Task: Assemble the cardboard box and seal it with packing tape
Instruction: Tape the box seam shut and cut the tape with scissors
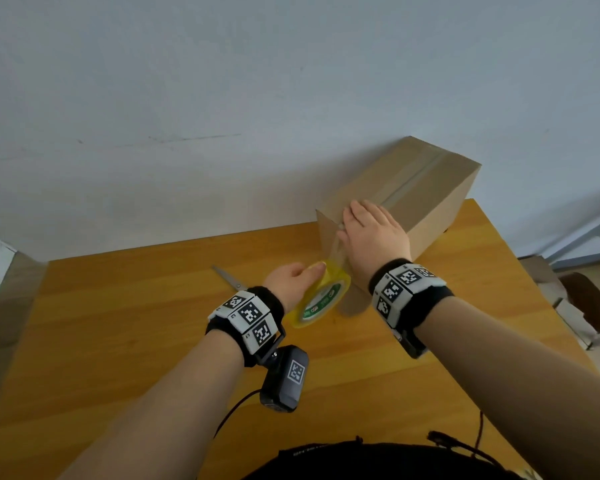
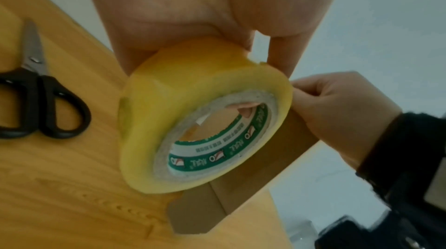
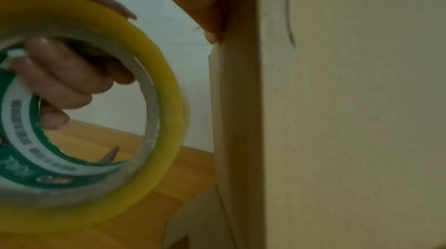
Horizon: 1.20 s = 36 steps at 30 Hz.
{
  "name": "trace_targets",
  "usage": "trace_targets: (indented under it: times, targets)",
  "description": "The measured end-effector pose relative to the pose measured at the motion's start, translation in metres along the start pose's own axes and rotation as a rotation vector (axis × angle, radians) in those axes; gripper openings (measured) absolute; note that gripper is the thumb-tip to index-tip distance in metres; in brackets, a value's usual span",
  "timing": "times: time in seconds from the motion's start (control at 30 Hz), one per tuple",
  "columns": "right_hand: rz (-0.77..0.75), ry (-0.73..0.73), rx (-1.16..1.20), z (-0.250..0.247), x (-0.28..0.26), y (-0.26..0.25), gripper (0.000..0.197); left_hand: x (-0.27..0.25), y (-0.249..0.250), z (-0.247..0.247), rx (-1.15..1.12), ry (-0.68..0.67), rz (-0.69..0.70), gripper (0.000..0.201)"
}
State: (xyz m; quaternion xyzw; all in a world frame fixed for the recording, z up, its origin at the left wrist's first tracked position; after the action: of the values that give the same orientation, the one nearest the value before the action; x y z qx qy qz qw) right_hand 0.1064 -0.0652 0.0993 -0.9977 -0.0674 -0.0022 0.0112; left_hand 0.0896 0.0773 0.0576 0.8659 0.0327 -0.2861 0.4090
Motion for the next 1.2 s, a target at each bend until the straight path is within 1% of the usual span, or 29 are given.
trace_targets:
  times: [0.13,0.3,0.47,0.6,0.7,0.8,0.9,1.03,1.13,1.2]
  targets:
    - [-0.001,-0.022,-0.018,-0.009,0.005,0.000,0.050,-0.002,0.009,0.001,-0.060,0.009,0.037,0.045]
    - [-0.014,0.042,0.030,-0.023,-0.002,0.003,0.048,-0.010,0.011,-0.008,-0.097,0.031,0.069,0.042]
    - [-0.042,0.079,0.097,-0.029,-0.010,-0.005,0.046,-0.016,0.013,-0.011,0.034,0.069,0.088,0.045]
    - [-0.062,0.097,0.125,-0.032,-0.016,-0.007,0.046,-0.029,0.021,-0.008,0.194,0.127,0.091,0.044]
    - [-0.073,0.104,0.126,-0.036,-0.023,-0.008,0.045,-0.039,0.025,-0.006,0.228,0.164,0.087,0.046]
    - [-0.109,0.090,0.102,-0.033,-0.031,-0.009,0.046,-0.045,0.019,-0.003,0.248,0.140,0.078,0.043]
    - [-0.123,0.046,0.091,-0.022,-0.040,-0.012,0.047,-0.051,0.010,0.004,0.237,0.106,0.048,0.042]
    - [-0.084,0.085,0.139,-0.021,-0.048,-0.012,0.048,-0.056,-0.002,0.015,0.165,0.093,0.039,0.036]
    - [-0.061,0.049,0.128,-0.021,-0.047,-0.011,0.059,-0.057,-0.005,0.020,0.115,0.105,0.044,0.037]
    - [-0.056,0.023,0.094,-0.021,-0.046,-0.010,0.061,-0.057,-0.004,0.022,0.082,0.105,0.064,0.041]
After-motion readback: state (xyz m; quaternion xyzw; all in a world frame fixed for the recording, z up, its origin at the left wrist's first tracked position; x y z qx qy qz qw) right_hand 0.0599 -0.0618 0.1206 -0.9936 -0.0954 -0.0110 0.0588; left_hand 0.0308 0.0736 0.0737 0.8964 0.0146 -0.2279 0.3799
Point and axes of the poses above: each hand's wrist, its own x-axis towards the middle knuckle, its own z-axis out of the palm, y = z × x, the point moved 3 cm from there along x, towards the middle knuckle, and after that the axes turned 2 degrees about -z, right-handed, at the moved point
